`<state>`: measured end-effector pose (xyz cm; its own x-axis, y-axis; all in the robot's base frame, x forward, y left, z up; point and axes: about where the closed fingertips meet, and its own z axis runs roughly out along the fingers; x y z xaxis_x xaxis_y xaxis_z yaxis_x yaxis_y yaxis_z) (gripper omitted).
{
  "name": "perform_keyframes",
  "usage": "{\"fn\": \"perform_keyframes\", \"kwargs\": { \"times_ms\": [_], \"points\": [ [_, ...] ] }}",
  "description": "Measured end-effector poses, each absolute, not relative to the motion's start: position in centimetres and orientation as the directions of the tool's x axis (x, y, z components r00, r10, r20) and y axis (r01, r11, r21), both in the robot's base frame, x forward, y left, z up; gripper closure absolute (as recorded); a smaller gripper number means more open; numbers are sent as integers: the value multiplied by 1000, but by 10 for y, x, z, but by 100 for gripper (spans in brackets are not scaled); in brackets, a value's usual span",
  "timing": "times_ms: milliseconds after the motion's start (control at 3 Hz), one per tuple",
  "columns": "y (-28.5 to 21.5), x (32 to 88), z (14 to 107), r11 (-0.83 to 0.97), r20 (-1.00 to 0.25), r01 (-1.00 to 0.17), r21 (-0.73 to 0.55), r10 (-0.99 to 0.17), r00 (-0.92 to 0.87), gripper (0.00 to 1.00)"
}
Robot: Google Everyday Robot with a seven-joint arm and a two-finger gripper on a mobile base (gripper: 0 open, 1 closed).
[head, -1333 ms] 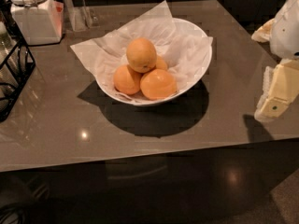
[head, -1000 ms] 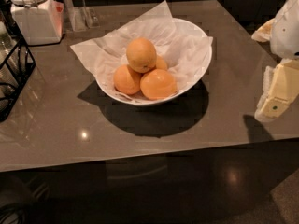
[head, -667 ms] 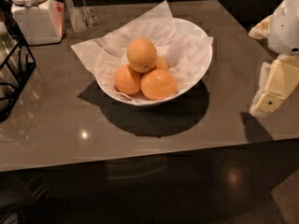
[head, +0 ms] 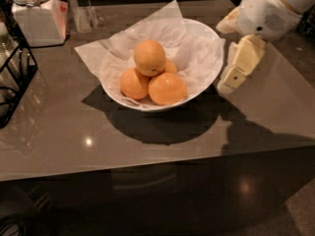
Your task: Pick orange from white bowl
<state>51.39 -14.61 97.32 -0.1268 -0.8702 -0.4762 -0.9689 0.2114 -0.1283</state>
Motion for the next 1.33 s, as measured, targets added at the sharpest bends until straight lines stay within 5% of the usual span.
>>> {"fn": "perform_keyframes", "kwargs": {
  "times_ms": [1333],
  "points": [
    [-60, 562, 944, 31, -633, -999, -25, -774, -9, 0]
  ]
}}
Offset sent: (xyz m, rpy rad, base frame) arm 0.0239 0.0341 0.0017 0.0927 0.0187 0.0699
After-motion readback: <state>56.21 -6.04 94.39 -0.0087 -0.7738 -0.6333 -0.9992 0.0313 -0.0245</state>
